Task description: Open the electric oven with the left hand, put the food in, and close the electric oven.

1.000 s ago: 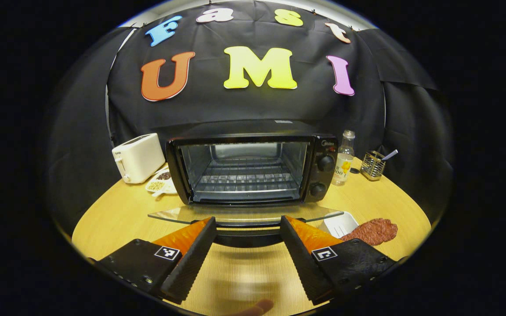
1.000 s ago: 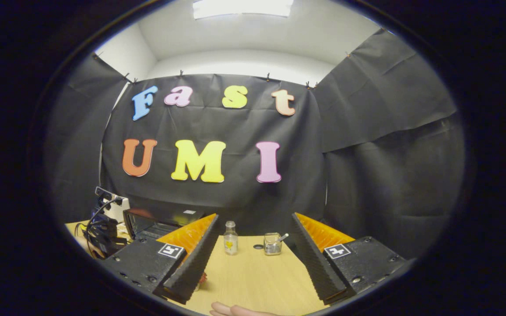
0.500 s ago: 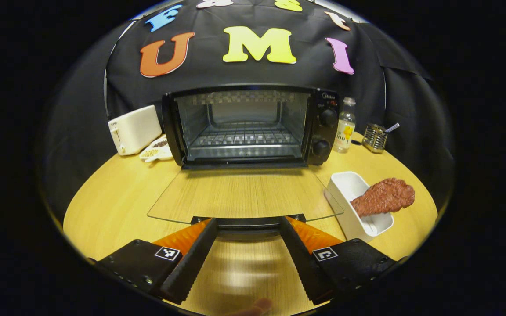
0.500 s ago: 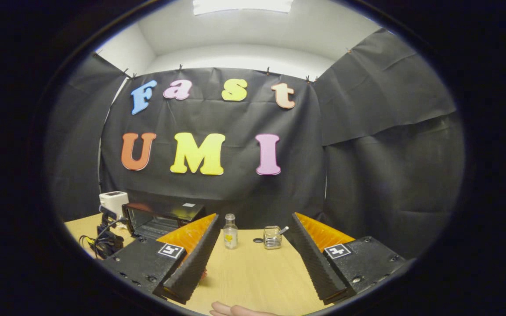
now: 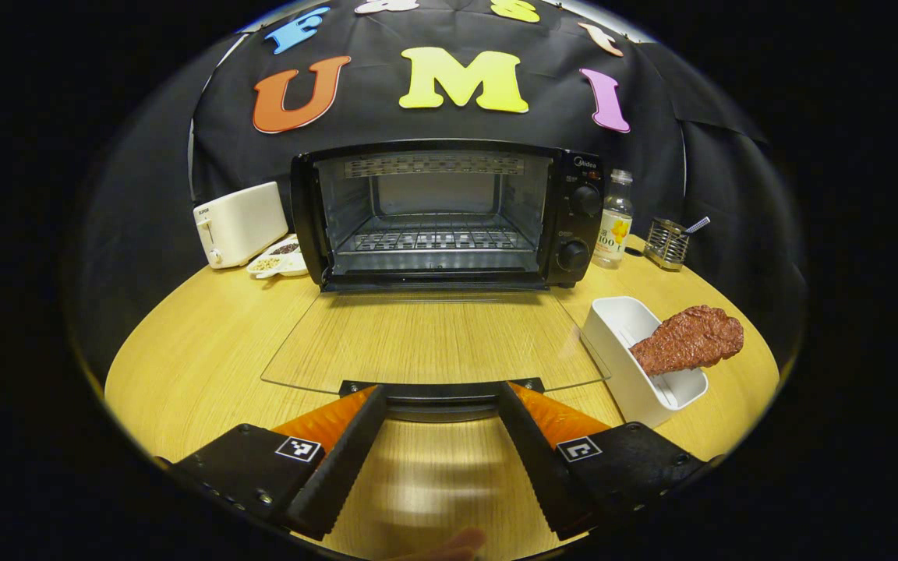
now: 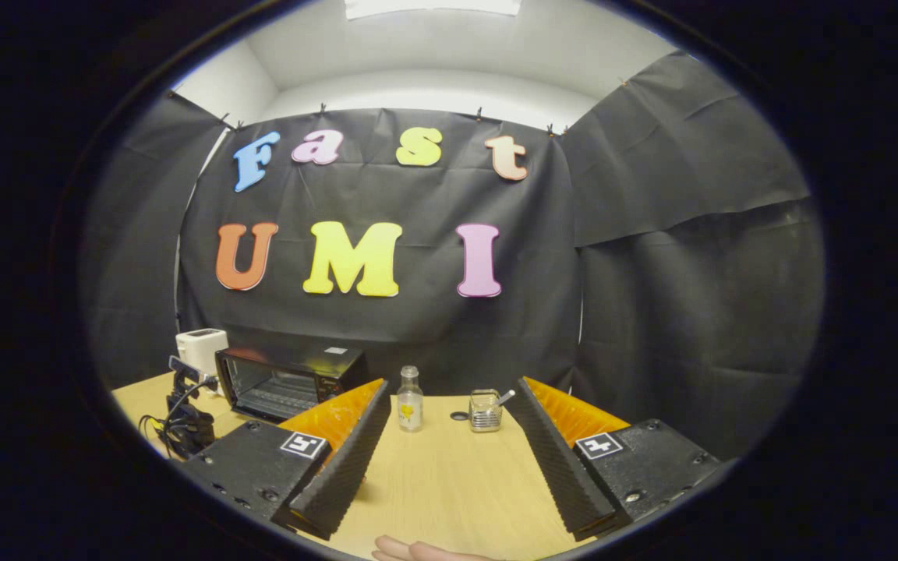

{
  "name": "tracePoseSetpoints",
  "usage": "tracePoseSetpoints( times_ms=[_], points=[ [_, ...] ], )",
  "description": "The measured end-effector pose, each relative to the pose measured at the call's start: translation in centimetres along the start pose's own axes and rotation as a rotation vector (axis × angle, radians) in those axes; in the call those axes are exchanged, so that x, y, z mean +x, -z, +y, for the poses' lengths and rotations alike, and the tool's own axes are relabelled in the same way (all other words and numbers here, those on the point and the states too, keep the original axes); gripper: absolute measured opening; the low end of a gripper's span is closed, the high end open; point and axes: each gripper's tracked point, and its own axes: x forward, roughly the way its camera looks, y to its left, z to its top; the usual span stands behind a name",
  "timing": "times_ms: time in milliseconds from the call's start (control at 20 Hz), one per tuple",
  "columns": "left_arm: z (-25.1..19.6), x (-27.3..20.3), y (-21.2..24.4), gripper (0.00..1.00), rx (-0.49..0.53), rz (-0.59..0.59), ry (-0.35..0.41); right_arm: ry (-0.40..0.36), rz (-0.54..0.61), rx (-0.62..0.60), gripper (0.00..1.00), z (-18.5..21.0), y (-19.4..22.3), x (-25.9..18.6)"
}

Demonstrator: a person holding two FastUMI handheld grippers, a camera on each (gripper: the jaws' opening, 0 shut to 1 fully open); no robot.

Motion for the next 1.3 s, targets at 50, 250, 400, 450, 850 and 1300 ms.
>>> tracePoseSetpoints(
  times_ms=[50, 250, 400, 450, 850, 1300],
  points=[
    [0.1, -0.3, -0.5, 0.94, 0.000, -0.021, -0.005, 0.000, 0.003, -0.002, 1.00, 0.0, 0.1, 0.1],
    [0.4, -2.9, -2.7, 0.94, 0.014, -0.095, -0.031, -0.034, 0.025, -0.007, 1.00, 0.7, 0.7, 1.1],
    [-0.2, -6.5, -5.5, 0.93, 0.003, -0.187, -0.019, -0.077, 0.062, -0.010, 1.00, 1.7, 1.7, 2.2],
    [-0.1, -7.8, -6.8, 0.93, 0.011, -0.228, -0.020, -0.093, 0.075, -0.011, 1.00, 2.1, 2.0, 2.7],
    [2.2, -19.5, -14.5, 0.93, -0.001, -0.476, -0.065, -0.278, 0.414, -0.001, 1.00, 6.6, 12.4, 8.7],
    [4.3, -27.0, -15.6, 0.93, 0.037, -0.566, -0.118, -0.550, 0.870, 0.464, 0.67, 13.1, 21.2, 8.7]
  ],
)
